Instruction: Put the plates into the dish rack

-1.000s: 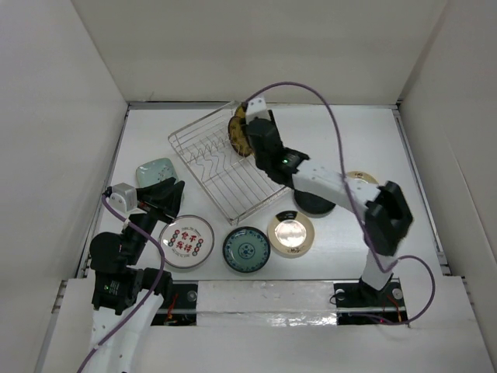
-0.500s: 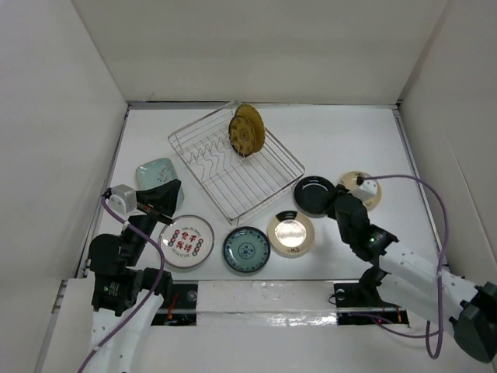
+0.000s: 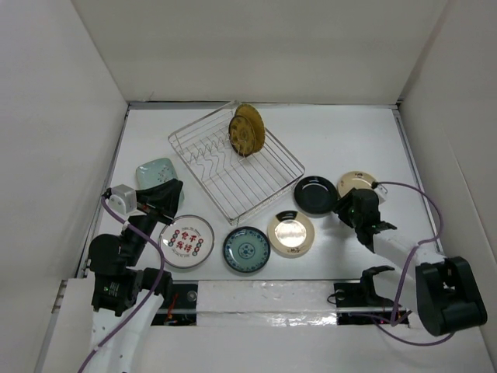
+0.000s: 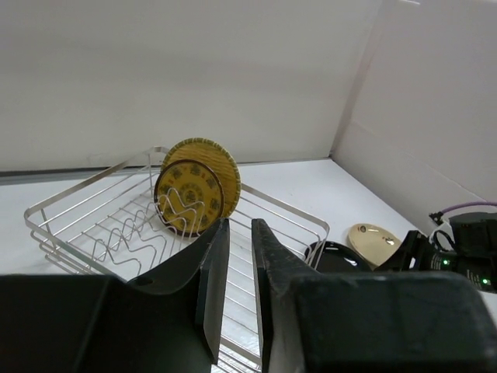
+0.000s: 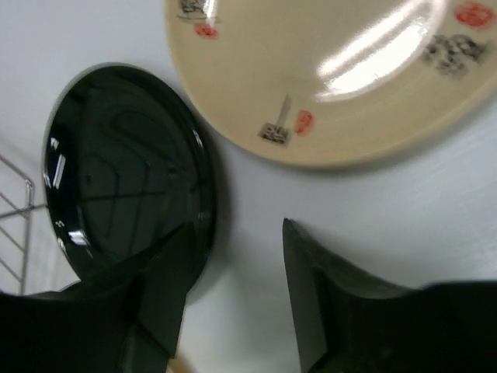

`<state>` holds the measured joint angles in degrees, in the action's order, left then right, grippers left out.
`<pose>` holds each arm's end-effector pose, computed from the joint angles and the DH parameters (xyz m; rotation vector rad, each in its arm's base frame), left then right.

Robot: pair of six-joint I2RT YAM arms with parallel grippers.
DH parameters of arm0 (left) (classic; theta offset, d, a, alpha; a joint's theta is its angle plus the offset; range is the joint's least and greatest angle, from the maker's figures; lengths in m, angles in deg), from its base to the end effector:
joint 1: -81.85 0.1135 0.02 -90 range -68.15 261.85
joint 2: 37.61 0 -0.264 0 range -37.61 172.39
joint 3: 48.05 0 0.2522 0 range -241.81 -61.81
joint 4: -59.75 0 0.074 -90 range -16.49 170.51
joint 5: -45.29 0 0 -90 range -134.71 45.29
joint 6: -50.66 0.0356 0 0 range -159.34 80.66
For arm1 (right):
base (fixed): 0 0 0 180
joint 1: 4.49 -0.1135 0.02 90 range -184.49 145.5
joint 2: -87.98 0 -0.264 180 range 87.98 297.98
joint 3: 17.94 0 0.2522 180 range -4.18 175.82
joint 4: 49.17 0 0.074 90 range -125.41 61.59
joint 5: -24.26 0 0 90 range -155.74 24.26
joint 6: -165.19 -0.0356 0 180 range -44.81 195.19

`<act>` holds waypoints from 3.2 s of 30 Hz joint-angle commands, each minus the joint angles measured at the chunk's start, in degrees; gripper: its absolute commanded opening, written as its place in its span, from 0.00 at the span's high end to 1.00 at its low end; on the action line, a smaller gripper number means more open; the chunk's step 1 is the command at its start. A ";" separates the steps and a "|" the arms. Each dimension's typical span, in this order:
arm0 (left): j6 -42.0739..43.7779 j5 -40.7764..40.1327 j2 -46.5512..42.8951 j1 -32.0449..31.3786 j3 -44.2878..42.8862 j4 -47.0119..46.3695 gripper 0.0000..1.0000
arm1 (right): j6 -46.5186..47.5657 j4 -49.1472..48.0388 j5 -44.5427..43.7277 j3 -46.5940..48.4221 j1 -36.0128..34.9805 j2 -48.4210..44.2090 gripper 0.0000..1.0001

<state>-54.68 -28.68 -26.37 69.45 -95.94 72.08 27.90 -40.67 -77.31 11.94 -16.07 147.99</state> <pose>0.0585 -0.0229 0.3601 0.2225 1.1624 -0.5875 0.1888 0.0314 0.1476 0.7932 2.1053 0.3328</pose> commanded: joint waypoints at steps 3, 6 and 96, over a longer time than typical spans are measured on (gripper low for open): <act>0.30 0.67 -0.87 -0.34 -0.50 -2.26 0.83 | 1.32 -7.48 10.51 3.83 2.43 6.70 0.52; 0.39 0.75 -0.79 -0.34 -0.50 -2.17 0.83 | 1.76 -7.67 13.94 5.06 4.36 9.06 0.56; -18.33 -35.90 -6.07 -0.34 -26.95 1.96 0.05 | 4.04 7.71 -10.15 7.79 12.51 -13.68 0.22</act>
<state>-71.22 -64.04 -35.09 69.45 -121.47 73.06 37.58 -34.35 -98.62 20.96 -10.71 138.28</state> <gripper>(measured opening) 0.945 0.775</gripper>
